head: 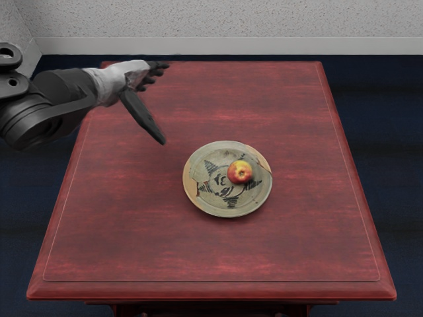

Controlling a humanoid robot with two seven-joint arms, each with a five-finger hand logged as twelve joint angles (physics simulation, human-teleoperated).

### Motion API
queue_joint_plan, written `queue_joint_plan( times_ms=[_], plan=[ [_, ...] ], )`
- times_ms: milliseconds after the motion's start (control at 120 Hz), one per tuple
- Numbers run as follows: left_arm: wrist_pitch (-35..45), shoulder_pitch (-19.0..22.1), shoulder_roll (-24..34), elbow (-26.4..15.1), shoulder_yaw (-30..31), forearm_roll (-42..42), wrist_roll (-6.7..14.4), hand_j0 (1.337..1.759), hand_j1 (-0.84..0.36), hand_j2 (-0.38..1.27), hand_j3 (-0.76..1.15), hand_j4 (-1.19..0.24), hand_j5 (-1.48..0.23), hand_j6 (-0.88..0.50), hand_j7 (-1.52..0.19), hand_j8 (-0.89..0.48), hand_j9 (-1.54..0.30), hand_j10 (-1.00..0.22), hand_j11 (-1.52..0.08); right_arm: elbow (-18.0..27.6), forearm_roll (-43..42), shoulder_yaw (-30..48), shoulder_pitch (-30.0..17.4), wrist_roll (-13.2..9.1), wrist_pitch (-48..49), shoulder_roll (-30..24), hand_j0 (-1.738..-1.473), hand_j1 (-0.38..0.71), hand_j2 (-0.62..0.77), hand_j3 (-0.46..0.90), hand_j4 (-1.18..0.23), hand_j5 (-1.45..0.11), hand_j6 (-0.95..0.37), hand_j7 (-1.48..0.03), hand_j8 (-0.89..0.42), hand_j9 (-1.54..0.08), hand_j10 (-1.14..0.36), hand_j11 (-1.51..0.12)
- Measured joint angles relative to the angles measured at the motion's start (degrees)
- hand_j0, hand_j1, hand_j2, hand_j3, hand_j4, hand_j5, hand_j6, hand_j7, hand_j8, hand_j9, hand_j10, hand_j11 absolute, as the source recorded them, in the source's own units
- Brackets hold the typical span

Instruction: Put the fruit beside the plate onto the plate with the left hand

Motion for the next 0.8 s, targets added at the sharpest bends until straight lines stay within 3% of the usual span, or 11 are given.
queue_joint_plan(
  times_ms=[125, 225, 283, 333, 583, 800],
  plan=[
    [-15.6, 4.6, 5.8, 3.4, -4.2, 1.0, -0.4, 1.658, 0.35, 0.0, 0.0, 0.0, -0.01, 0.0, -0.01, 0.0, -0.01, 0.0, -0.01, 0.0, 0.0, 0.0, 0.0, 0.0, 0.0, 0.0, -1.658, -0.33, 0.0, 0.0, -0.01, -0.02, -0.01, -0.02, -0.01, -0.02, -0.01, -0.02],
    [-24.8, 5.7, 9.2, 5.7, -6.9, 1.6, -0.7, 1.658, 0.35, 0.0, 0.0, 0.0, 0.0, 0.0, 0.0, 0.0, 0.0, 0.0, 0.0, 0.0, 0.0, 0.0, 0.0, 0.0, 0.0, 0.0, -1.658, -0.33, 0.0, 0.0, -0.01, -0.02, -0.01, -0.02, -0.01, -0.02, -0.01, -0.02],
    [-29.5, 10.9, 10.2, 7.7, -9.8, 1.7, -2.0, 1.658, 0.35, 0.0, 0.0, 0.0, 0.0, 0.0, 0.0, 0.0, 0.0, 0.0, 0.0, 0.0, 0.0, 0.0, 0.0, 0.0, 0.0, 0.0, -1.658, -0.33, 0.0, 0.0, -0.01, -0.02, -0.01, -0.02, -0.01, -0.02, -0.01, -0.02],
    [-32.5, 13.0, 10.3, 9.5, -12.5, 1.8, -2.7, 1.658, 0.35, 0.0, 0.0, 0.0, 0.0, 0.0, 0.0, 0.0, 0.0, 0.0, 0.0, 0.0, 0.0, 0.0, 0.0, 0.0, 0.0, 0.0, -1.658, -0.33, 0.0, 0.0, -0.01, -0.02, -0.01, -0.02, -0.01, -0.02, -0.01, -0.02],
    [-36.9, 17.6, 11.8, 16.0, -20.2, 0.9, -3.9, 1.658, 0.35, 0.0, 0.0, 0.0, 0.0, 0.0, 0.0, 0.0, 0.0, 0.0, 0.0, 0.0, 0.0, 0.0, 0.0, 0.0, 0.0, 0.0, -1.658, -0.33, 0.0, 0.0, -0.01, -0.02, -0.01, -0.02, -0.01, -0.02, -0.01, -0.02],
    [-37.3, 20.4, 12.6, 18.4, -22.7, 0.7, -4.1, 1.658, 0.35, 0.0, 0.0, 0.0, 0.0, 0.0, 0.0, 0.0, 0.0, 0.0, 0.0, 0.0, 0.0, 0.0, 0.0, 0.0, 0.0, 0.0, -1.658, -0.33, 0.0, 0.0, -0.01, -0.02, -0.01, -0.02, -0.01, -0.02, -0.01, -0.02]
  ],
)
